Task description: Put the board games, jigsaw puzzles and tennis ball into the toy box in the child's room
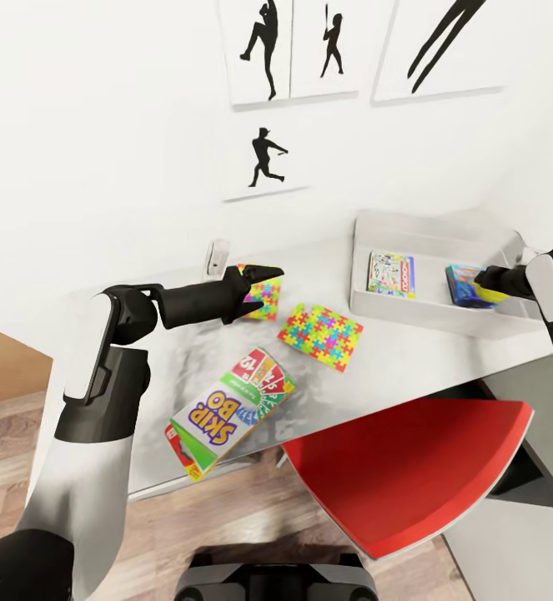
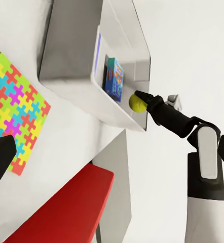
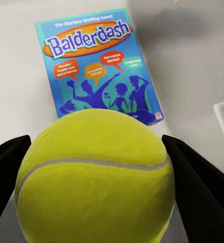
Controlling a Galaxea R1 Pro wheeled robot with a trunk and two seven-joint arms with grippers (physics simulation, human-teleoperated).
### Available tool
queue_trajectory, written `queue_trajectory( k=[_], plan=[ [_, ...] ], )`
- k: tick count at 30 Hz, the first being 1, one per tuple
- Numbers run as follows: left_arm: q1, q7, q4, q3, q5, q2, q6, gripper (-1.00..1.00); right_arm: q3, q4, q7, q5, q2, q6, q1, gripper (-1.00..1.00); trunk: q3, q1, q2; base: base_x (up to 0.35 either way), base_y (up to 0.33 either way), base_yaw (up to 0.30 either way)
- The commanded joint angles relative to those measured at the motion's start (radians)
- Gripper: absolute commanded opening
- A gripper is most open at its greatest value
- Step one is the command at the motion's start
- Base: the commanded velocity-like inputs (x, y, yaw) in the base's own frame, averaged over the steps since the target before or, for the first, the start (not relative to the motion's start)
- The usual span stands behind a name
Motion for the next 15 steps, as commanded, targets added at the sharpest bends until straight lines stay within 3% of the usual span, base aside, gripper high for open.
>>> queue_trajectory(
  k=[1,9,15],
  plan=[
    [-0.002,0.01,-0.001,0.001,0.009,0.0,0.001,1.0,0.005,-0.001,-0.009,-0.009,-0.001,0.002,-0.001,-1.0,-0.001,0.001,-0.002,0.0,0.0,-0.113],
    [-0.003,0.01,0.0,0.001,0.009,-0.001,0.001,1.0,0.005,-0.001,-0.006,-0.003,-0.001,0.001,-0.001,-1.0,-0.001,0.001,-0.002,0.0,0.0,-0.158],
    [-0.005,0.01,-0.001,0.001,0.009,-0.001,0.001,1.0,0.005,-0.002,-0.005,-0.002,0.0,0.002,-0.001,-1.0,-0.001,0.001,-0.002,0.0,0.0,-0.063]
  ],
)
